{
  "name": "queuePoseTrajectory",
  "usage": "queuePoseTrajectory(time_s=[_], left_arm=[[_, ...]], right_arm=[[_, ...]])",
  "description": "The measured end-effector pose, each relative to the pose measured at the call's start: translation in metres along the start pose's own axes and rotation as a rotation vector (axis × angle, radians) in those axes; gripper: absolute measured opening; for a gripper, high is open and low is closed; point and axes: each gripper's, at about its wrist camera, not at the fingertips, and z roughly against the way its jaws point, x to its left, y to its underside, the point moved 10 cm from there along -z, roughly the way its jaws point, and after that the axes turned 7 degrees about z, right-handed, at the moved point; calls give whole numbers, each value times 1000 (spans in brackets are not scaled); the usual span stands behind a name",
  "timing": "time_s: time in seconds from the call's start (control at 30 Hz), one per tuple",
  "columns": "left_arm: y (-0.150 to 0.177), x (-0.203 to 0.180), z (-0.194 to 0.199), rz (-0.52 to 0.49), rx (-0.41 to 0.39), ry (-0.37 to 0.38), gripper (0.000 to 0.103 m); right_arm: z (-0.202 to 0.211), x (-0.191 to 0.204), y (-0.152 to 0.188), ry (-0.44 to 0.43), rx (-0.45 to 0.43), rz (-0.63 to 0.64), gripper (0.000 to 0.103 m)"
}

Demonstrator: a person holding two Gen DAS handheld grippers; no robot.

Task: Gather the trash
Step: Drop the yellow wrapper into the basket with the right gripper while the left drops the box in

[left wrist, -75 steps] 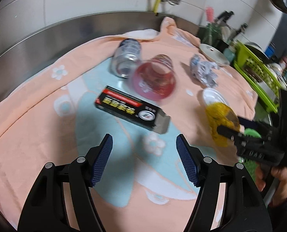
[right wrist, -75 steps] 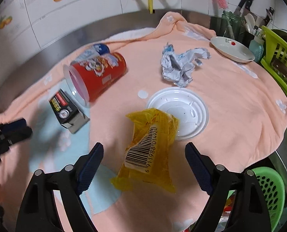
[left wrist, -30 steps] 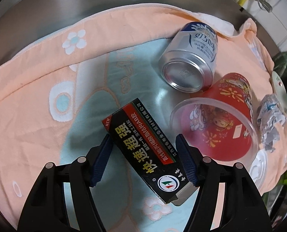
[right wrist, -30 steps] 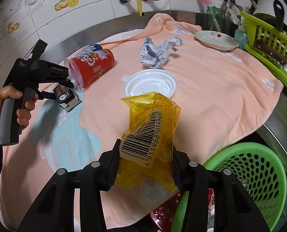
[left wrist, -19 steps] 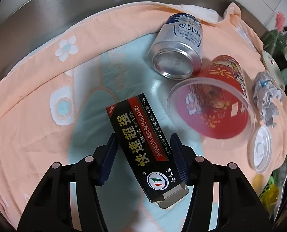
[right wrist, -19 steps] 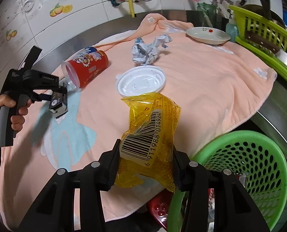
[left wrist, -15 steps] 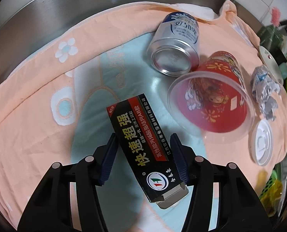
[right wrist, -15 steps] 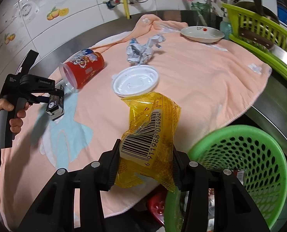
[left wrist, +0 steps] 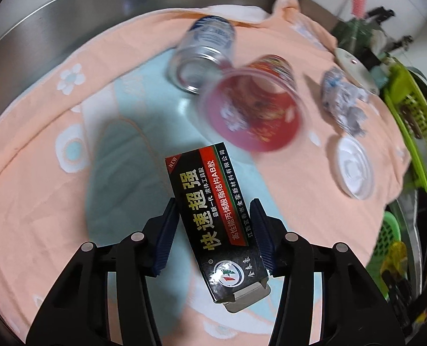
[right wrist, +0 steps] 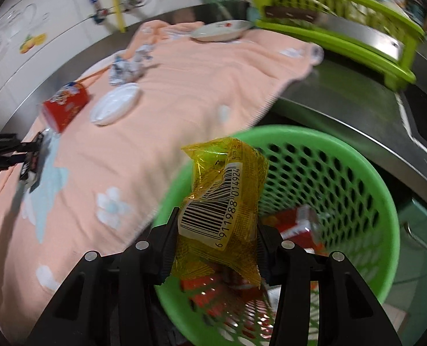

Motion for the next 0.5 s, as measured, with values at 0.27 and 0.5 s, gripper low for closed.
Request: queuePoseTrajectory(time_s=[0.27, 0.5], left_arm=[[33, -57, 19, -113, 8, 129, 50], [70, -142, 29, -239, 47, 260, 50]], right_arm=[[-4, -35, 29, 62, 45, -57, 45], [-3, -60, 42, 93, 51, -118, 63]])
